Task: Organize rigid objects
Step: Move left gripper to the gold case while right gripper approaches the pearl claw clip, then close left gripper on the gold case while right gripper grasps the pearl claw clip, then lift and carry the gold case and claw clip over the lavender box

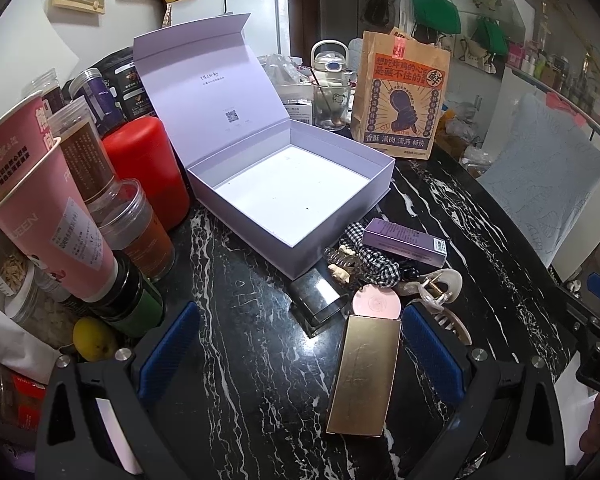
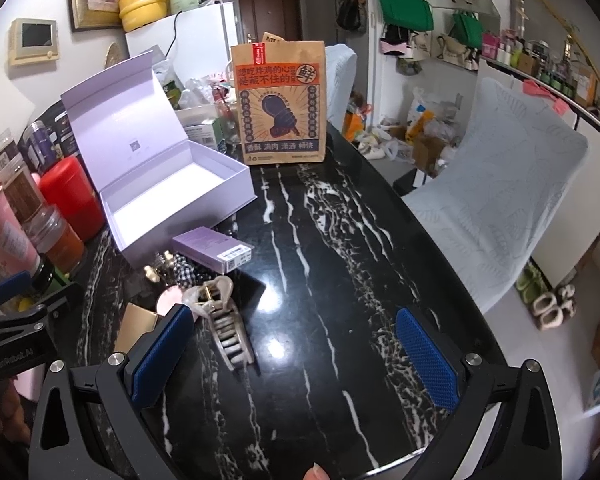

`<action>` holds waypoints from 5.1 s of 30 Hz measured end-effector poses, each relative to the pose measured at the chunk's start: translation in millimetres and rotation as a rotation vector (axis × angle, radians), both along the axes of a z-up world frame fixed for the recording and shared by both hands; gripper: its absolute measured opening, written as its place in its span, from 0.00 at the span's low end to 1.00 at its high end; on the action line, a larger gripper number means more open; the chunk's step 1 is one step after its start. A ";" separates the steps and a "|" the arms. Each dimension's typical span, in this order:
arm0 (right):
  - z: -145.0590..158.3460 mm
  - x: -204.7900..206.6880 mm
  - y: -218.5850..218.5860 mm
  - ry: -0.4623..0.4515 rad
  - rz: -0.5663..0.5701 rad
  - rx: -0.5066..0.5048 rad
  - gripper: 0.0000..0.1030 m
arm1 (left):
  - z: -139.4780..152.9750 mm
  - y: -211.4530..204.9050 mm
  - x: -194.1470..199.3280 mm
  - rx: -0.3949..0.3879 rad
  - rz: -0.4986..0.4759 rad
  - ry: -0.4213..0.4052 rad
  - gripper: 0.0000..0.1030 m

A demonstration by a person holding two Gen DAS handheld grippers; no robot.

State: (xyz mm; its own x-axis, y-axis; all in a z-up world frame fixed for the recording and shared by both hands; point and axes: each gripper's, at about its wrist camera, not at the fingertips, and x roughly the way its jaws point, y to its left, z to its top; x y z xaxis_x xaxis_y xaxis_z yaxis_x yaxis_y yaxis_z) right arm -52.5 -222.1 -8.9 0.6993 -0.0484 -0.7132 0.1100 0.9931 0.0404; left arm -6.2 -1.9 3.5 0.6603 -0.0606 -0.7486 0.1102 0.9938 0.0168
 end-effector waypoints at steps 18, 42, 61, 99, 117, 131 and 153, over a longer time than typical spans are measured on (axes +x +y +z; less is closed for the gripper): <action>-2.7 0.0 -4.7 0.008 -0.020 0.014 1.00 | -0.6 0.2 0.0 -0.004 -0.002 -0.001 1.00; 2.6 -2.4 6.8 -0.013 0.025 -0.006 1.00 | 0.5 7.9 -3.0 -0.019 0.007 -0.001 1.00; -17.2 -22.3 7.9 0.006 0.071 0.032 1.00 | -15.6 9.4 -26.1 -0.042 -0.011 0.042 1.00; -102.2 18.1 4.4 0.138 0.210 0.153 1.00 | -106.4 -25.6 7.1 -0.079 -0.126 0.270 0.59; -107.1 73.5 38.8 0.119 0.319 0.124 0.79 | -97.0 7.6 4.3 -0.103 -0.083 0.250 0.43; -107.7 81.0 37.6 0.100 0.296 0.165 0.33 | -96.5 6.6 5.5 -0.126 -0.090 0.248 0.43; -87.7 33.8 18.6 0.064 0.274 0.183 0.31 | -87.0 -1.7 -7.2 -0.142 -0.143 0.234 0.43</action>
State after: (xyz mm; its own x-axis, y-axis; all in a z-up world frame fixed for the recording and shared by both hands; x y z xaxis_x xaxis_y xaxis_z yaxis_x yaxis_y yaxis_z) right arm -18.7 -203.5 -96.6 0.6221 0.2681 -0.7356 -0.1526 0.9630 0.2220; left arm -13.5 -3.5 -83.4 0.4479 -0.2553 -0.8568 0.2330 0.9586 -0.1638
